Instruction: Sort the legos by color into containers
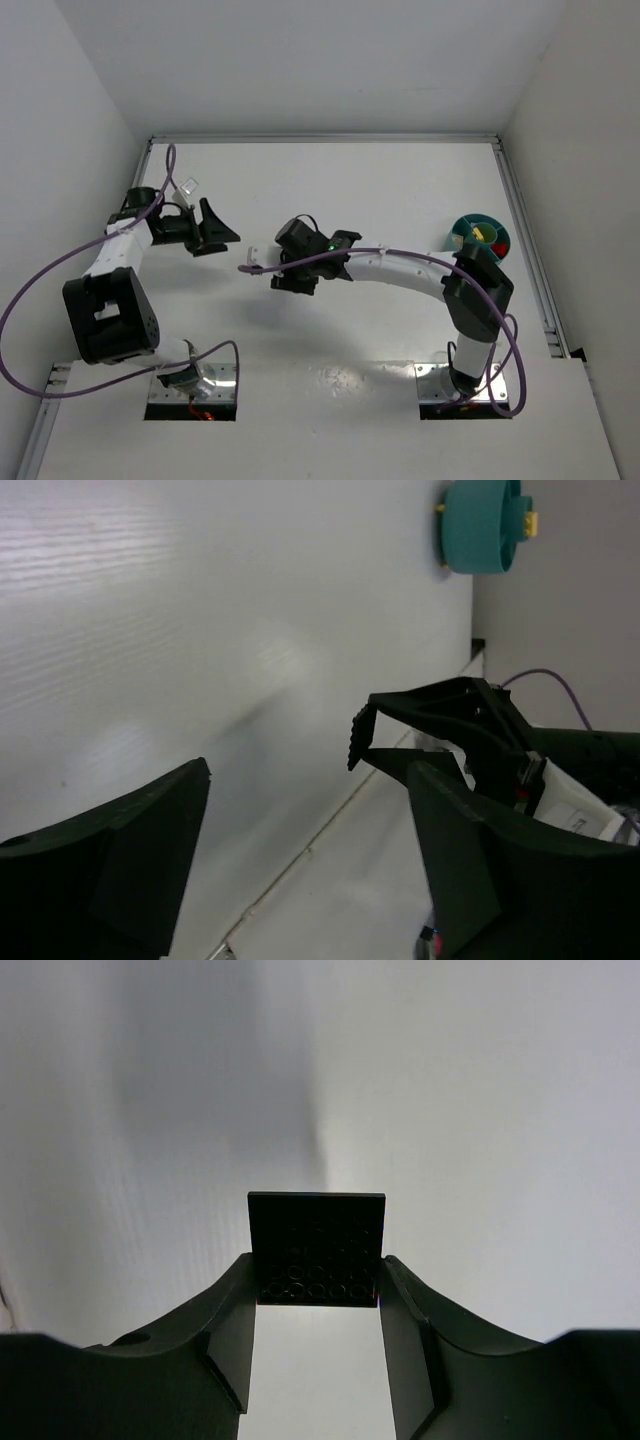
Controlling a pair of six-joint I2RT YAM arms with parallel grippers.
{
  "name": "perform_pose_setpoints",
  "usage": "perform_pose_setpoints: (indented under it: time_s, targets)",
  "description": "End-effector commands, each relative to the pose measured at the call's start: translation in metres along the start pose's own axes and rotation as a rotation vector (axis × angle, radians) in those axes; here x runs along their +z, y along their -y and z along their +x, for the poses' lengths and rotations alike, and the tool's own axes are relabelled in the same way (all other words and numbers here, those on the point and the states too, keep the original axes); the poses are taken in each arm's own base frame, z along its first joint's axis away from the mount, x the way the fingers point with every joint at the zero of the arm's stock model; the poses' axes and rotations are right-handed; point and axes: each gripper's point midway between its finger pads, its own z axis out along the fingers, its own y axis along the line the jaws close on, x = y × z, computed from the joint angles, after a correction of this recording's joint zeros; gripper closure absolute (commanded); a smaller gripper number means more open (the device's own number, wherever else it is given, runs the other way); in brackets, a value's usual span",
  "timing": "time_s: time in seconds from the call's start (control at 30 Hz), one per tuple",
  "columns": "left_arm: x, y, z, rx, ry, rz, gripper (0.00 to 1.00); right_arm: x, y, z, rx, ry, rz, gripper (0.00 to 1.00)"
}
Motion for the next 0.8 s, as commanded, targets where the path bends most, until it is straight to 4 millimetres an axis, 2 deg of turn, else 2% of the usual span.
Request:
perform_pose_setpoints:
  time_s: [0.0,0.13,0.2,0.27,0.33,0.4,0.5,0.77]
  targets:
    - [0.01,0.016,0.013,-0.061,-0.048,0.161,0.18,-0.025,0.028,-0.035,0.043,0.103,0.083,0.82]
    - [0.016,0.024,0.018,-0.091,-0.083,0.226,0.33,-0.029,0.042,-0.05,0.057,0.135,0.107,0.82]
    - [0.02,0.036,0.023,-0.104,-0.117,0.283,0.34,-0.032,0.048,-0.052,0.063,0.142,0.117,0.82]
    - [0.025,0.045,0.029,-0.115,-0.154,0.324,0.38,-0.026,0.048,-0.051,0.064,0.134,0.113,0.82]
    - [0.028,0.05,0.03,-0.098,-0.169,0.331,0.38,-0.032,0.052,-0.064,0.069,0.167,0.118,0.82]
    - [0.032,0.055,0.036,-0.088,-0.193,0.34,0.38,-0.027,0.054,-0.066,0.069,0.164,0.116,0.82]
    - [0.036,0.058,0.041,-0.077,-0.214,0.336,0.38,-0.031,0.059,-0.078,0.074,0.192,0.12,0.82]
    - [0.041,0.063,0.045,-0.059,-0.236,0.347,0.41,-0.026,0.058,-0.086,0.066,0.195,0.114,0.82]
